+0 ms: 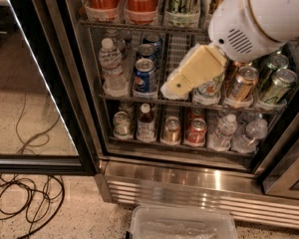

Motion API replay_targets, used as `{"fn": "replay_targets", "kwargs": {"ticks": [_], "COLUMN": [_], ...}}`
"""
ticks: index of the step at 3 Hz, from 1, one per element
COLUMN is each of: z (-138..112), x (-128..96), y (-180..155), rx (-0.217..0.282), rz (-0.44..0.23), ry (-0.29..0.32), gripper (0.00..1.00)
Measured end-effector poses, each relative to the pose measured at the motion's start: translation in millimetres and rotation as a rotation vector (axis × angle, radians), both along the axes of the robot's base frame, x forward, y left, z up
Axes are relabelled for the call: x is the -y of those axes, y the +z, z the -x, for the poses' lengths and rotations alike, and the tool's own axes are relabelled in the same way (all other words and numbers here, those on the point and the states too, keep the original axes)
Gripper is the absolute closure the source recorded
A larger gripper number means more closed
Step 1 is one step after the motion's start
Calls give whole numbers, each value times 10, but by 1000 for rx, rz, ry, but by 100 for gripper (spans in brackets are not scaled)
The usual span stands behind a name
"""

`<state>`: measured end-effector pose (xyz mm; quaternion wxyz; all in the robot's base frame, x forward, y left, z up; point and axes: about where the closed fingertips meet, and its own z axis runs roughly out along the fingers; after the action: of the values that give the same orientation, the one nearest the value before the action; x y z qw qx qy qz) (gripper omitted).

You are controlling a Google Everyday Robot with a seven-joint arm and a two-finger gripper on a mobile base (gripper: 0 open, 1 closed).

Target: Pick coke can from top shelf of fridge

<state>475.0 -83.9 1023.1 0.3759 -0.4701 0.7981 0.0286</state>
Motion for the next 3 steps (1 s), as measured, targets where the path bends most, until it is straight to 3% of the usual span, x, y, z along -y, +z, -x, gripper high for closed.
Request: {"fn": "replay_targets", "kwargs": {"ticks": [1,2,3], "z": [-89,-187,-187], "x": [-358,-756,-756], "y": [217,375,375], "rx": [74,119,119], "rz": [-149,-318,-318], "ry": [-13,17,17], "gripper": [0,0,0]}}
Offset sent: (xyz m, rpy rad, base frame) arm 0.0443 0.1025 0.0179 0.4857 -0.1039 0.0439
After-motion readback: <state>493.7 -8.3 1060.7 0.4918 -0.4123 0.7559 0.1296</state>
